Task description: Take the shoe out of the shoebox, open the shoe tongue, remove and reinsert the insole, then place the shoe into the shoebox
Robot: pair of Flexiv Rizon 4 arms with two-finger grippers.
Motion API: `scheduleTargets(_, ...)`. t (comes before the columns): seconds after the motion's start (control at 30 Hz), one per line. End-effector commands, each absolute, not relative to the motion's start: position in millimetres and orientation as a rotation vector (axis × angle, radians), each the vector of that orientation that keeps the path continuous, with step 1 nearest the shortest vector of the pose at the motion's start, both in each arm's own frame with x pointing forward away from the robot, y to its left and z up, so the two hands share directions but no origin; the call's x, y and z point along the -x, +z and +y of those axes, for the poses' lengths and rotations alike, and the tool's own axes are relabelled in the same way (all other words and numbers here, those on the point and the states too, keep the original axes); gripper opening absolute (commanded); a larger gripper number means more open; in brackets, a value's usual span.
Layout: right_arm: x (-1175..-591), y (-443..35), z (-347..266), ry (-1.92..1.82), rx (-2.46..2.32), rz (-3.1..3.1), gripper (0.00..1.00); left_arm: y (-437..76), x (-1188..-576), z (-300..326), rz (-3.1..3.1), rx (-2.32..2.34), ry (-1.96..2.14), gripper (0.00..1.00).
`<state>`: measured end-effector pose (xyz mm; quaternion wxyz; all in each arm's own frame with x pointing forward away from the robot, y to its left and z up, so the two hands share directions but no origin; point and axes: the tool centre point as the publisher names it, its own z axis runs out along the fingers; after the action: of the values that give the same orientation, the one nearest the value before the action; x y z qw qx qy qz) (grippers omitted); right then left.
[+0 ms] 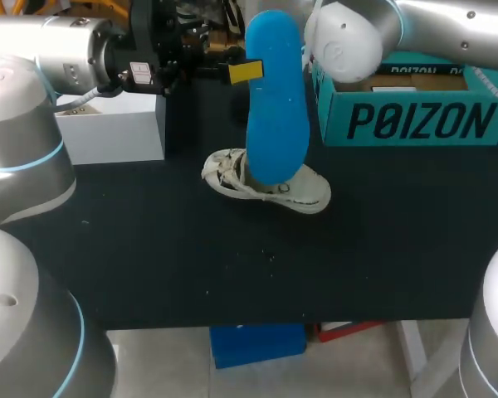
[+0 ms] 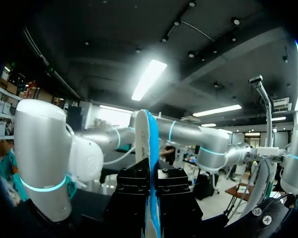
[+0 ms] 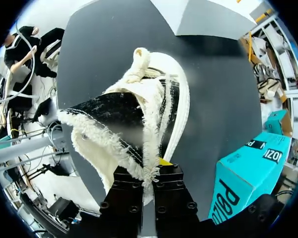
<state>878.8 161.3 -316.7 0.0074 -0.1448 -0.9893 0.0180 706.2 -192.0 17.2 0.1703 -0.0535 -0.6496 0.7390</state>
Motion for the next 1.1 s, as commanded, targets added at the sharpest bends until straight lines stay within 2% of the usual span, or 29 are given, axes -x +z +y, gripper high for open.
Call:
scheduleTargets(0.03,-882.2,-300.3,163.2,0.127,1.189,-2.886,0.00,16.2,-705.8,-193.6,-1.847,0.151,2.104,0.00)
scheduleTargets(0.17,-883.0,-296.7,159.9,0.109,1.632,-2.635,0.00,16.2,-705.8,-193.6,-1.847,0.151,2.104,0.00)
scheduleTargets(0.43,-870.4,-290.1,166.1,0.049,2.006,-2.410,0.00,16.2,-705.8,-193.6,-1.847,0.151,2.104,0.00)
scheduleTargets(1.1,-867.8,-329.1,169.1,0.082,2.246,-2.284,0.00,16.2,-705.8,-193.6,-1.847,0.151,2.104,0.00)
